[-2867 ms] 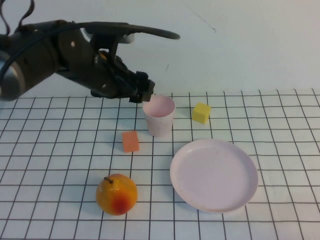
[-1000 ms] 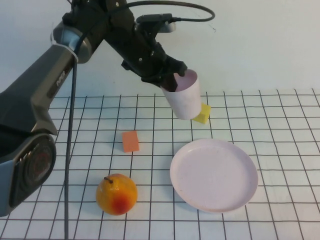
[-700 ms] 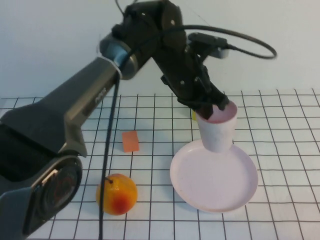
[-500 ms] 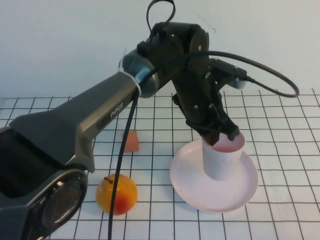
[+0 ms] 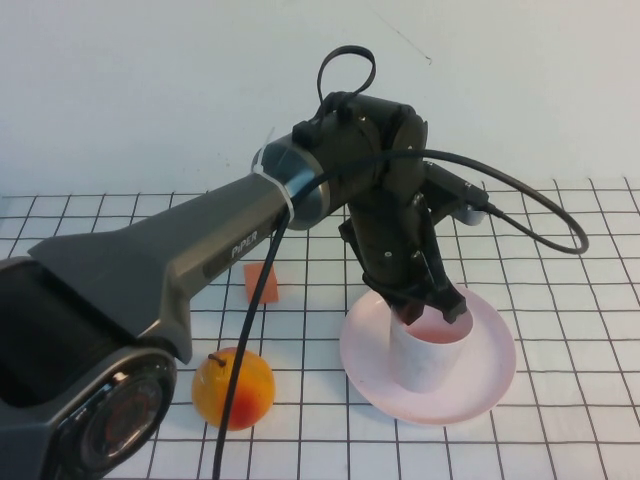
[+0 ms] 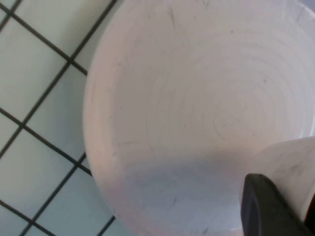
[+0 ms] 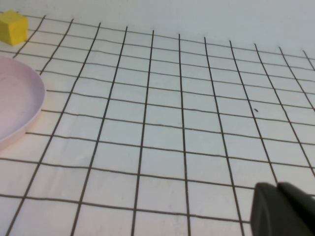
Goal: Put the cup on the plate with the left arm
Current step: Place the cup on the plate
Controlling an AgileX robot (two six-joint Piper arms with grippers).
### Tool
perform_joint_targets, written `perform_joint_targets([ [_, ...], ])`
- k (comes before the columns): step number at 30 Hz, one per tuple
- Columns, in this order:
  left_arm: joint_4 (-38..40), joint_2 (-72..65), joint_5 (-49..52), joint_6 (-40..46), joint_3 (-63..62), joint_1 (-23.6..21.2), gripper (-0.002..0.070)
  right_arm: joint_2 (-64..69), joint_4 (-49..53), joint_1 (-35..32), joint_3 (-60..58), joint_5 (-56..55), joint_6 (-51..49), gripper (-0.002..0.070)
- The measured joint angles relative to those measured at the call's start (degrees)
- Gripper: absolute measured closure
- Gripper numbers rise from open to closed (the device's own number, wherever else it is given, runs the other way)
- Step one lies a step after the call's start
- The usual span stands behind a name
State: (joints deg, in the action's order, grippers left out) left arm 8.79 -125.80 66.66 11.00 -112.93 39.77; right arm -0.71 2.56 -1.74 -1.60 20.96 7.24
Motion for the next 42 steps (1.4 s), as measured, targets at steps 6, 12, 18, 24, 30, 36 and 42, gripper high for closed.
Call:
perform_joint_targets([
  [6,0.0,-0.4,-2.4,0.0,0.0,0.0,0.065,0.0,0.0,0.0,0.0,0.0,0.0,0.0678],
  [12,-0.7,-1.8,-4.0,0.1,0.1,0.0,0.065,0.0,0.0,0.0,0.0,0.0,0.0,0.0678],
  [18,-0.9,-2.3,-6.2,0.1,0.3,0.0,0.065,0.0,0.0,0.0,0.0,0.0,0.0,0.0678],
  [24,-1.1,-2.3,-8.1,0.1,0.3,0.0,0.0607,0.0,0.0,0.0,0.0,0.0,0.0,0.0678],
  [30,-1.1,-2.3,-9.0,0.1,0.3,0.0,0.0447,0.0,0.0,0.0,0.0,0.0,0.0,0.0678],
  [36,-1.7,-2.3,-8.3,0.1,0.3,0.0,0.0333,0.0,0.0,0.0,0.0,0.0,0.0,0.0678],
  [42,-1.7,-2.3,-3.1,0.0,-2.6,0.0,0.021,0.0,0.0,0.0,0.0,0.0,0.0,0.0678],
])
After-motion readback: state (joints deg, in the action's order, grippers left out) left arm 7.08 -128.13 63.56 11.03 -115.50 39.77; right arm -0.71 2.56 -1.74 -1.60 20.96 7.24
